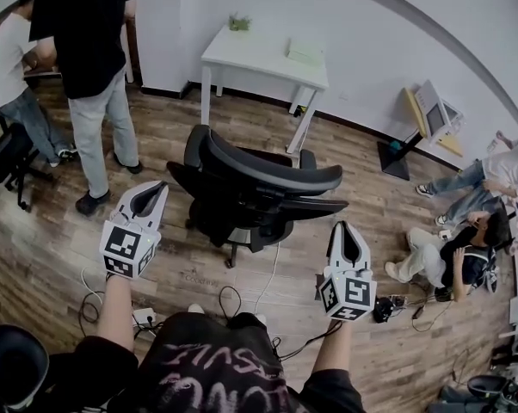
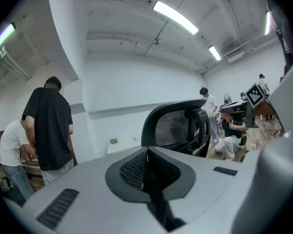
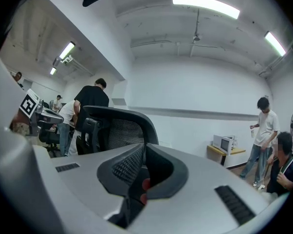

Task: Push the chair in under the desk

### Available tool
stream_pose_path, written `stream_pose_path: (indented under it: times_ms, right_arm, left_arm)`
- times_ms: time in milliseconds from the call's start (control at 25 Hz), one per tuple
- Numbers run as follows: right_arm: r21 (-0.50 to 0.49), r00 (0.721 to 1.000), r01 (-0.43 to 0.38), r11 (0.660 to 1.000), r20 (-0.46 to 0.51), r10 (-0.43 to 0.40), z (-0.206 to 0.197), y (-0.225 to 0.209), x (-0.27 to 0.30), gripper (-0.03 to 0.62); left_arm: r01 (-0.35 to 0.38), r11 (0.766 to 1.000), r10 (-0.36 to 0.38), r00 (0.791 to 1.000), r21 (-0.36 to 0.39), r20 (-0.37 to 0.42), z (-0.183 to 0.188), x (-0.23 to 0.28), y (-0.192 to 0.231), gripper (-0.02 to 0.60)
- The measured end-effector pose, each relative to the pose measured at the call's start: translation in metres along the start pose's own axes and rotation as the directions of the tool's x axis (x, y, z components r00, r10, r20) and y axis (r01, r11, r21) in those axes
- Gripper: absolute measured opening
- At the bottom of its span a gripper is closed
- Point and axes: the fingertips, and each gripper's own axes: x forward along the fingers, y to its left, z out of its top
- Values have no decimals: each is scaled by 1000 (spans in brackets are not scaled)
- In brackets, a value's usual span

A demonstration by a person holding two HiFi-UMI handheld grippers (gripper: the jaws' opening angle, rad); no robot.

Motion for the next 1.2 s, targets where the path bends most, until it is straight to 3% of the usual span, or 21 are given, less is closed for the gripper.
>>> stream_pose_path:
  times_ms: [320,440,680,880,1200]
  right_arm:
    - [-44,1000,-9,999,-21,8,-10,-21,7,29]
    - [-55,998,-59,997,-40,57,-19,-27,19,29]
    - [-66,985,-164,984,-54,161,-31,-40,44,34]
    - [-82,965,-258,963,-80,251,-41,-44,61,95]
    - [-165,929,-364,917,-139,343,-47,-39,70,130]
  left_arm:
    - [15,1000,-14,1000,26,-23,-3,23,-13,17]
    - [4,999,-1,999,51,-51,-6,31,-18,17]
    - [-50,984,75,987,173,-141,-16,45,-20,17]
    - [-76,962,131,971,261,-201,-20,48,-24,18]
    - [-50,936,149,953,348,-263,-20,58,-31,21]
